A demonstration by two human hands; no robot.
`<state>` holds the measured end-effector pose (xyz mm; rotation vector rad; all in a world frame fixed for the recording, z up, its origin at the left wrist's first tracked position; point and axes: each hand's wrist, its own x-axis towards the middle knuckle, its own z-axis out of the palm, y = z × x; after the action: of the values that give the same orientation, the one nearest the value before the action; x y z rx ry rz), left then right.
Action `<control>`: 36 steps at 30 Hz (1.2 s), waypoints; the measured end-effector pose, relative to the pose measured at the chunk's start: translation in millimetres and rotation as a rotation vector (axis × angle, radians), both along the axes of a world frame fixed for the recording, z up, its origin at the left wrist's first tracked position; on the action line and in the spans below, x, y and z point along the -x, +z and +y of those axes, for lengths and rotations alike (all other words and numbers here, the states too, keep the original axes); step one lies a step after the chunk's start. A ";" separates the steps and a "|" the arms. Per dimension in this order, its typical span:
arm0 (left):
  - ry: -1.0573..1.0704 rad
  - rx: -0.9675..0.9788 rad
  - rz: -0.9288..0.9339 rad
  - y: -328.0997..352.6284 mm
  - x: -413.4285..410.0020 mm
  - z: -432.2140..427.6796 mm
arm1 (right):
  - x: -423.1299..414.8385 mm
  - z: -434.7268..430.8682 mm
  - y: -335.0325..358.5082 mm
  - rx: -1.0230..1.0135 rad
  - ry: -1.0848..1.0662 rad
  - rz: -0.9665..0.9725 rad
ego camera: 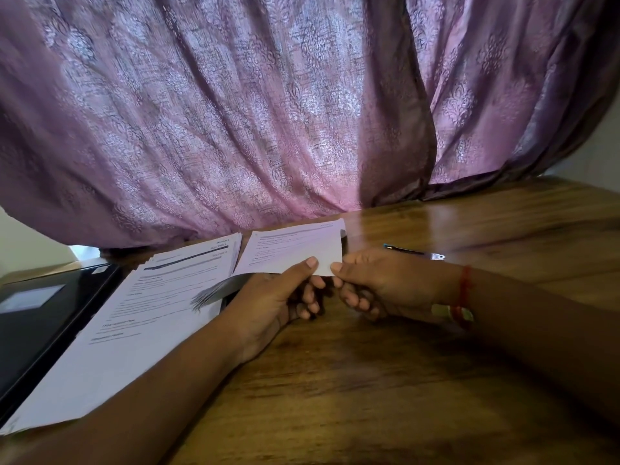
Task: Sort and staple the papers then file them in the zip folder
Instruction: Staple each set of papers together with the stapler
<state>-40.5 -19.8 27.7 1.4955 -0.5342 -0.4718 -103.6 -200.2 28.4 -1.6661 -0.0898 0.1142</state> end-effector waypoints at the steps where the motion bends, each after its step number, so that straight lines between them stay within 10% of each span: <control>1: -0.002 0.001 -0.001 0.2 0.2 -0.2 | 0.0 0.2 0.4 0.007 -0.003 -0.004; 13: 0.014 -0.021 -0.005 -1.2 -1.1 -1.1 | -0.2 -10.8 11.1 0.144 0.068 0.028; 22: 0.056 0.020 0.016 -0.6 -0.7 -2.0 | 0.0 -77.8 27.0 0.977 -0.648 -0.315; 27: 0.056 0.032 0.040 0.0 -0.2 -1.8 | -4.7 -79.3 7.2 1.342 -0.525 -0.165; 32: 0.066 0.024 0.047 -0.2 -0.8 -1.1 | -7.5 -75.1 8.7 1.311 -0.516 -0.159; 36: 0.072 0.022 0.064 0.9 -1.4 -1.1 | 1.1 -64.8 20.2 0.742 -0.278 -0.075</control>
<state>-39.1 -20.9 28.5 1.4686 -0.4331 -0.4543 -104.7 -265.0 48.6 -2.4039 0.1473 -0.1457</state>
